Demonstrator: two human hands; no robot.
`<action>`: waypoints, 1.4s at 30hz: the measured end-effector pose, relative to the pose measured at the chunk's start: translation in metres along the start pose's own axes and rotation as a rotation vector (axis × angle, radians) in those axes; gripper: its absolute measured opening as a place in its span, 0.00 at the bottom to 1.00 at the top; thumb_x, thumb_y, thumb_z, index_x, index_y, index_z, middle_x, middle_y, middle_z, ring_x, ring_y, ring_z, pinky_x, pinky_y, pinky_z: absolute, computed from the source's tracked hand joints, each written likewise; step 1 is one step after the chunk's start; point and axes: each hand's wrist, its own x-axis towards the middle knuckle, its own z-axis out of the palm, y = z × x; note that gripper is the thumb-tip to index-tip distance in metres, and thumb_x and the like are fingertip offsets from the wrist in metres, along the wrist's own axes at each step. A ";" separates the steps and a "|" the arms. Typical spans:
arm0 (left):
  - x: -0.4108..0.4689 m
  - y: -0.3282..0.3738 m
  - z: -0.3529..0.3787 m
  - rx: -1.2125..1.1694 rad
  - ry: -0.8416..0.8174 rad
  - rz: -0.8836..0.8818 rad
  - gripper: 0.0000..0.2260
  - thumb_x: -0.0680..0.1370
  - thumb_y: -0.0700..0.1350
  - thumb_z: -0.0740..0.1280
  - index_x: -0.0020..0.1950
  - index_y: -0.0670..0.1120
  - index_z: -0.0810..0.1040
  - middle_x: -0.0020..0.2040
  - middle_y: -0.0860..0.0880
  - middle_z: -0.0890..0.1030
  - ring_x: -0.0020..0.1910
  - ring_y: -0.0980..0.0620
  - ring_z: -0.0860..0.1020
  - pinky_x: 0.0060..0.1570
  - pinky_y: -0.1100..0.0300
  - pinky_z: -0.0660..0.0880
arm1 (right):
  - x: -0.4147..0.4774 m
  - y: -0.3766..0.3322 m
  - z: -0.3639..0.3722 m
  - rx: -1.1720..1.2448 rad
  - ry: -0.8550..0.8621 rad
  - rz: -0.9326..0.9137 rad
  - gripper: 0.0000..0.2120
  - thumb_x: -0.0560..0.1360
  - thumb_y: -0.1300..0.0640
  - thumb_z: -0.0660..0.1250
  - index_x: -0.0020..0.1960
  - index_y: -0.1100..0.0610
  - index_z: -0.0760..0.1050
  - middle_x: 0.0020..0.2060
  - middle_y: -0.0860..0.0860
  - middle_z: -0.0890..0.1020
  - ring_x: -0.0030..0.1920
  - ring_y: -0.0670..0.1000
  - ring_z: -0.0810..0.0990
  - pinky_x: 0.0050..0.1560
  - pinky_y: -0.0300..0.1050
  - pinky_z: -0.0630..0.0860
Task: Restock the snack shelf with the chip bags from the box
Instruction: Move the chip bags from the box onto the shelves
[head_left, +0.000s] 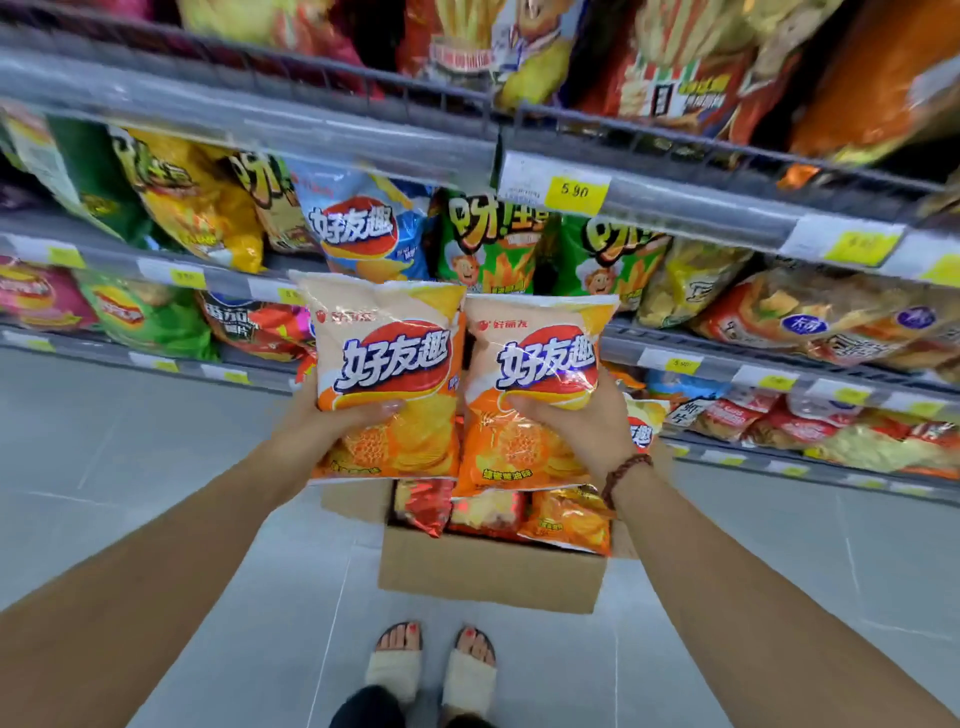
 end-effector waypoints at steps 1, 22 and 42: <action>-0.010 0.020 0.000 0.002 0.006 0.039 0.46 0.43 0.58 0.83 0.61 0.56 0.76 0.50 0.54 0.86 0.47 0.52 0.85 0.45 0.53 0.80 | -0.007 -0.020 -0.008 0.010 0.009 -0.035 0.31 0.58 0.54 0.83 0.58 0.51 0.74 0.51 0.47 0.83 0.52 0.47 0.81 0.56 0.47 0.78; -0.227 0.404 0.045 0.011 -0.002 0.830 0.45 0.37 0.62 0.82 0.53 0.49 0.81 0.44 0.50 0.87 0.41 0.52 0.85 0.39 0.60 0.80 | -0.157 -0.380 -0.181 0.256 0.181 -0.749 0.28 0.58 0.60 0.82 0.56 0.56 0.78 0.46 0.48 0.85 0.42 0.41 0.84 0.44 0.39 0.81; -0.222 0.588 0.022 -0.027 -0.032 1.367 0.46 0.52 0.55 0.83 0.68 0.49 0.72 0.58 0.49 0.83 0.57 0.49 0.82 0.57 0.46 0.78 | -0.147 -0.571 -0.184 0.269 0.494 -1.178 0.39 0.54 0.47 0.83 0.62 0.48 0.72 0.56 0.49 0.82 0.57 0.48 0.80 0.60 0.51 0.77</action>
